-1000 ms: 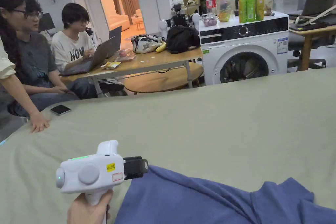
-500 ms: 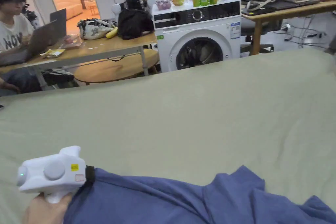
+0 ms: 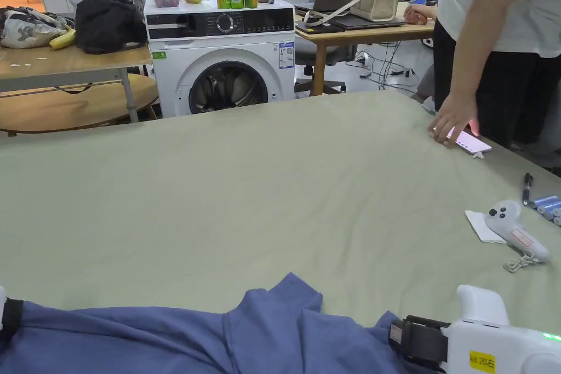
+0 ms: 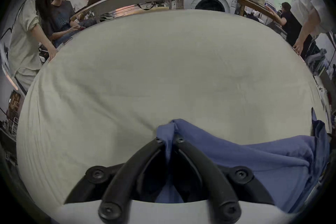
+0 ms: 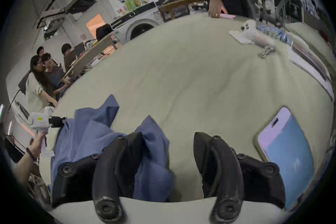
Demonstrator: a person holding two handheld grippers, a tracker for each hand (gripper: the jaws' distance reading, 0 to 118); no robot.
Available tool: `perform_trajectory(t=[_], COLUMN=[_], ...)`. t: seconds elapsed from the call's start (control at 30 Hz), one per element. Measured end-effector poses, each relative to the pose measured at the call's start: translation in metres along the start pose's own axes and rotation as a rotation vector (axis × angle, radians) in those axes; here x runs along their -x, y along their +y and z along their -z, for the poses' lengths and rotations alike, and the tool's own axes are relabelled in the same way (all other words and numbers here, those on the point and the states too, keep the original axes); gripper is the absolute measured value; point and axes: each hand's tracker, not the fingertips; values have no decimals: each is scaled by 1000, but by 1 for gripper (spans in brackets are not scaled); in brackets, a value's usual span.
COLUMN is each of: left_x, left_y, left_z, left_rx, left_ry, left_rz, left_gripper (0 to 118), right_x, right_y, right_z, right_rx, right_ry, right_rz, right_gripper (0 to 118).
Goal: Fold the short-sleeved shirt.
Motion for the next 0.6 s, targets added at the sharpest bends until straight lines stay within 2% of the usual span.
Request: perform_trajectory(t=[0.03,0.13,0.17,0.2,0.27,0.37,0.43,0.6], left_x=[0,-2,-3,-5,-2,3,9,44], left_y=[-1,-4,-4,-4,-5,-15,-18,-21], left_z=[-1,-2,-3,-6,-20,-81,-130,-253], left_rx=[-3,3,3,2,-25,-292,-382,-577], left_ry=[-1,-3,3,8,-4,-32,-46,-97], left_rz=[-3,0,1,0,-25,-3,14,-79], left_gripper=[0,0,0,0,0,0,0,0], right_x=[5,22,23,24,22,26,32,45], right_y=[-1,-8,-8,-9,-4,8,21,59], right_z=[3,0,2,1,-8,-51,-83,-151], right_rx=[13,31,54,58,40,-94,-174,-298], right_ry=[1,-42,-15,-10,-7,7,27,81], right_rz=[-26,-205,-212,-200,-196,-212,-227,-256], right_gripper=[56,45,11,2,1,1,1,1])
